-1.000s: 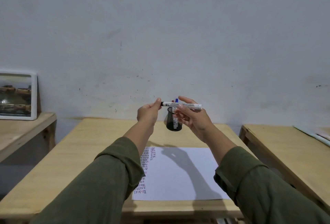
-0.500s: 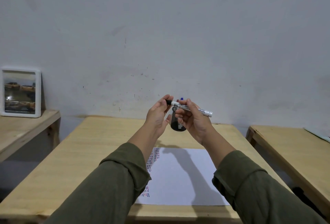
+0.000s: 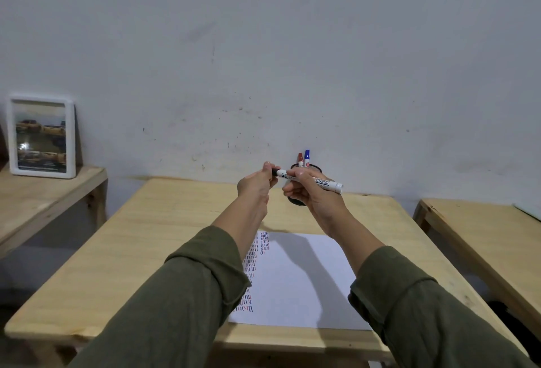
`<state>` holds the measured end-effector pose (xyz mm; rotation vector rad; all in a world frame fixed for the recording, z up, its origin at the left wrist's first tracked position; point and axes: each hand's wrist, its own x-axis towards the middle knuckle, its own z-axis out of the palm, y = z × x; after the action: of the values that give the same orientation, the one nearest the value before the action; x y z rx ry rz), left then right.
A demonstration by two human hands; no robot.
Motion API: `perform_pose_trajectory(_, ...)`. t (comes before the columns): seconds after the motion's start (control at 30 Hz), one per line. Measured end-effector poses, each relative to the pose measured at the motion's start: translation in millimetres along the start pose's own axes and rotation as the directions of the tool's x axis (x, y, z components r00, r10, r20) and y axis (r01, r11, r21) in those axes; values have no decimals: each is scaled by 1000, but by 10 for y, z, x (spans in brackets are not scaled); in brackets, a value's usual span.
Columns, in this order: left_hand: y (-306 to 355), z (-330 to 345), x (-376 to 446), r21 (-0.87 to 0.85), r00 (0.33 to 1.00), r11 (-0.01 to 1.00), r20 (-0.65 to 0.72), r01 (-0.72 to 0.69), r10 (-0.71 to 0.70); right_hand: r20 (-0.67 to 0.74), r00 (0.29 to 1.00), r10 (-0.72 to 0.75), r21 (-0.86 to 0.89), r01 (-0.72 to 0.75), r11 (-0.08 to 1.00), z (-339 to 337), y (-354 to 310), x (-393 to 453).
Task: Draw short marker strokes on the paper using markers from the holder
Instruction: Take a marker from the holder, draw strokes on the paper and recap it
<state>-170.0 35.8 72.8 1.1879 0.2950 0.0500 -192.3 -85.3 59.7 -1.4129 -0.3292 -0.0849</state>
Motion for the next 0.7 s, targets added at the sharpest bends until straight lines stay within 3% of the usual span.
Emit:
perform_pose_trajectory(0.07, -32, -70, 41, -1, 999, 1000, -39, -4, 4, 14, 1000, -6, -53, 7, 999, 32, 29, -27)
perform_pose_trajectory(0.17, -35, -302, 132, -27, 974, 999, -225, -18, 11, 5, 1000, 1, -102, 0, 995, -3, 84, -81)
perform_pose_trajectory(0.27, -89, -652, 136, 185, 933, 979, -328, -88, 146, -12, 998, 63, -149, -64, 987, -107, 197, -130)
perform_pose_trajectory(0.33, -207, -817, 131, 359, 927, 926, -294, -119, 233, -21, 993, 113, -195, -115, 974, -152, 306, -172)
perform_pose_trajectory(0.47, -564, -1014, 87, 591, 944, 803, -216, -77, 250, -42, 985, 166, -240, -172, 955, -160, 501, -301)
perform_pose_trajectory(0.57, -820, -1100, 111, 777, 941, 623, -134, -95, 311, -52, 977, 205, -214, -212, 954, -121, 635, -397)
perform_pose_trajectory(0.7, -942, -1135, 101, 885, 932, 441, -25, -147, 361, -109, 961, 253, -187, -269, 945, -66, 800, -464)
